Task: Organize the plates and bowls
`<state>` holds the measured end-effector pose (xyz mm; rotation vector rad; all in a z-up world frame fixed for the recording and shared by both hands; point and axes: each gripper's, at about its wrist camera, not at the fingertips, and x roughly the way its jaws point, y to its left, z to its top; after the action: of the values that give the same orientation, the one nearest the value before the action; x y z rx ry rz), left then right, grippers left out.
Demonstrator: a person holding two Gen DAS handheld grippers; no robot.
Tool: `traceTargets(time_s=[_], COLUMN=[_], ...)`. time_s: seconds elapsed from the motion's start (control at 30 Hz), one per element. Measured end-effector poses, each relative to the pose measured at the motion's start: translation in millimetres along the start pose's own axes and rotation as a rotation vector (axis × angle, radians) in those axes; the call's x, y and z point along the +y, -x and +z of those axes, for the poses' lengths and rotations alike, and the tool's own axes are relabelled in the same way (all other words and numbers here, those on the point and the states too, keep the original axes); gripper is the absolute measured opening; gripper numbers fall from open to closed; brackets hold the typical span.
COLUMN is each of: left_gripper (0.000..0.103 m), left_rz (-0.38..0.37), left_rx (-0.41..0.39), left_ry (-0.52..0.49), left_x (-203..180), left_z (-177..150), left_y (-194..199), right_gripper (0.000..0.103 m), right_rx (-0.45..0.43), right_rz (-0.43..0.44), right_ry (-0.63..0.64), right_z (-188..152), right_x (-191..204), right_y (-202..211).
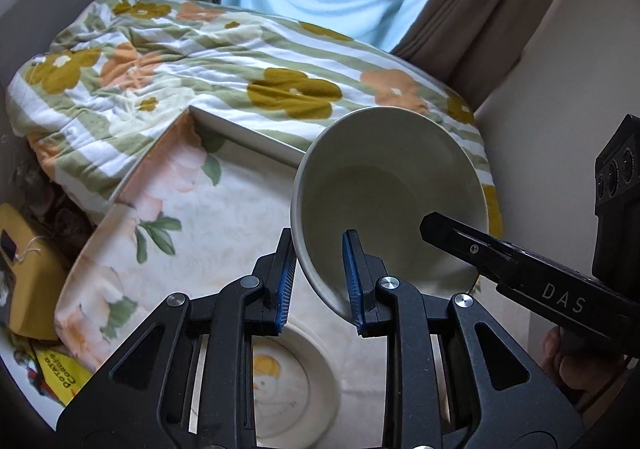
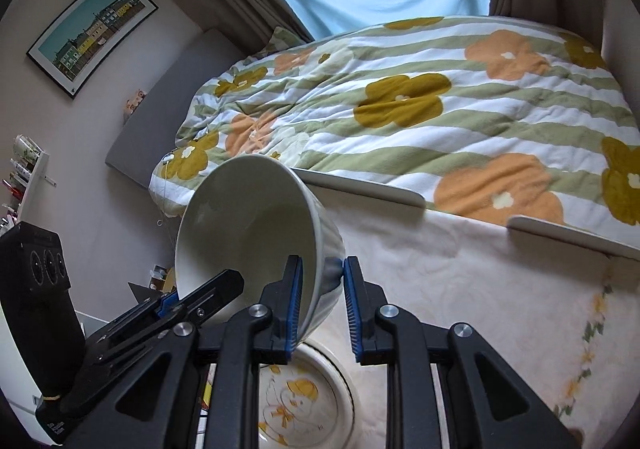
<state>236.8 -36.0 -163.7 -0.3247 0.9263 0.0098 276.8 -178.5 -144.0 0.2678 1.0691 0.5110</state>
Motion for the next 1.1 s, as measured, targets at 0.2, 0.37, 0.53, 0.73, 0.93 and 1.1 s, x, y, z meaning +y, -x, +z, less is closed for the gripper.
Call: traceTargets(time_s=[0.2,0.37,0.53,0.73,0.93,1.1], left_gripper=[0.021,0.021,0.021,0.021,0.021,0.021], left_rz=[-0.051,-0.087,-0.122,-0.148,-0.148,-0.11], left_rx=[0.011,0.055,0.124,0.237,0.334,0.355], left_ry=[-0.026,-0.076,-0.145,-0.202,-0.219,-0.258], left_x=[-62,-102,-133,-156,-166,-171], left_z=[-59,-99,-132,-164,-173,-177], left_y=[37,48,39,8,-26,-39], right_gripper=[0.019,0.019,0.019,0.019,0.019,0.019], right_rx=[-0.028,-0.043,-0.048,-0.029,0.001,0.021], right_rz=[-0.041,-0.074,-0.125,-0.187,-0.23,-0.25], right_ry=[-0.043,-0.097,-0.156,-0.229,-0.267,-0.245], right_z=[-61,-106,-135,-164,-177,-183], right_x=[-31,-56,-81,-112,-138,-146], right_y=[72,112,128,129,120,110])
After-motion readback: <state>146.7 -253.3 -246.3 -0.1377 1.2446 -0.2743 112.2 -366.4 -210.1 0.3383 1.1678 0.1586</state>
